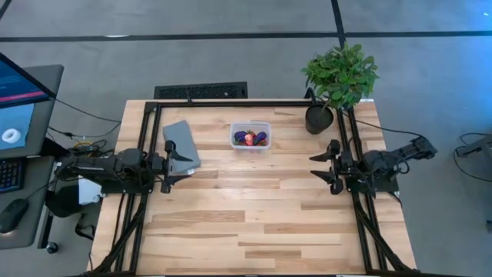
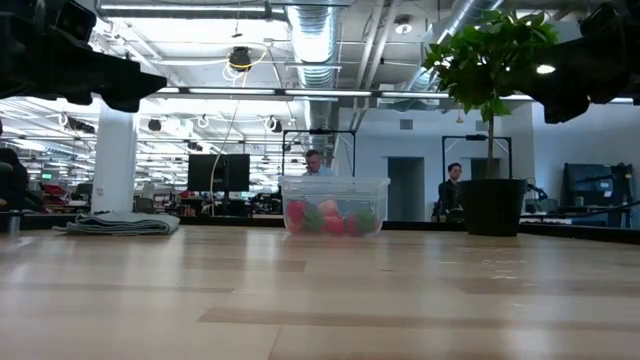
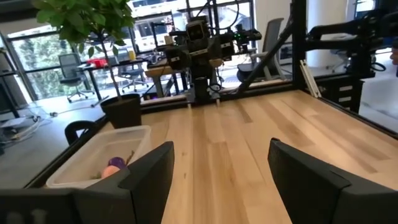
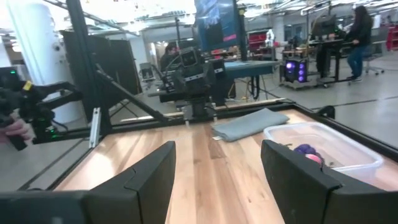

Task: Pick and placing Produce into tupperware
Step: Return to Home Position

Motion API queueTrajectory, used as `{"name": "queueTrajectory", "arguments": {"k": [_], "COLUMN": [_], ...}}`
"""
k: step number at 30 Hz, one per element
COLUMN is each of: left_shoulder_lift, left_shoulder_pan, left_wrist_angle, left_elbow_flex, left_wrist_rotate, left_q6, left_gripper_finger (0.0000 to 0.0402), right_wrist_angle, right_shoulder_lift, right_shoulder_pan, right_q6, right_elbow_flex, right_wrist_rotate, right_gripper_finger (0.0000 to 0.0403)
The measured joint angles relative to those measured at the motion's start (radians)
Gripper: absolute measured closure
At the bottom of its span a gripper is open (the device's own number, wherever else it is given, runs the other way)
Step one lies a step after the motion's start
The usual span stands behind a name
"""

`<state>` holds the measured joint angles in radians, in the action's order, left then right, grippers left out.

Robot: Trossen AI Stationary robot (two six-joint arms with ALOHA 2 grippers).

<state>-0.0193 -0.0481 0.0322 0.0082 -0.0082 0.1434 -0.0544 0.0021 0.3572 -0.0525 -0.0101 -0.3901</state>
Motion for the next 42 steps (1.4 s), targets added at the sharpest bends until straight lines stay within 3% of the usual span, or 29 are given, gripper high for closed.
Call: {"name": "queueTrajectory", "arguments": {"k": [11, 19, 29, 36, 40, 42], "left_shoulder_lift": [0.017, 0.016, 0.016, 0.016, 0.016, 0.016], "left_shoulder_pan": [0.002, 0.003, 0.003, 0.003, 0.003, 0.003], "left_wrist_angle": [0.002, 0.003, 0.011, 0.004, 0.002, 0.002], "left_elbow_flex": [-0.001, -0.001, -0.001, -0.002, -0.002, -0.002], "left_wrist_rotate": [0.020, 0.029, 0.052, 0.015, 0.007, 0.006], "left_q6": [0.004, -0.014, -0.042, -0.029, -0.033, -0.042], "left_gripper_finger": [0.0152, 0.0152, 0.0152, 0.0152, 0.0152, 0.0152], "right_wrist_angle": [-0.078, -0.036, -0.032, 0.003, 0.006, 0.013], "right_shoulder_lift": [0.000, 0.000, 0.000, 0.000, 0.000, 0.000], "right_shoulder_pan": [0.008, -0.106, -0.182, -0.318, -0.348, -0.341], "right_q6": [0.005, -0.137, -0.030, -0.084, -0.055, -0.035], "right_elbow_flex": [0.000, 0.000, 0.000, 0.000, 0.000, 0.000], "right_wrist_rotate": [0.010, 0.289, 0.281, 0.491, 0.510, 0.464], "right_gripper_finger": [0.0143, 0.0143, 0.0143, 0.0143, 0.0143, 0.0143]}}
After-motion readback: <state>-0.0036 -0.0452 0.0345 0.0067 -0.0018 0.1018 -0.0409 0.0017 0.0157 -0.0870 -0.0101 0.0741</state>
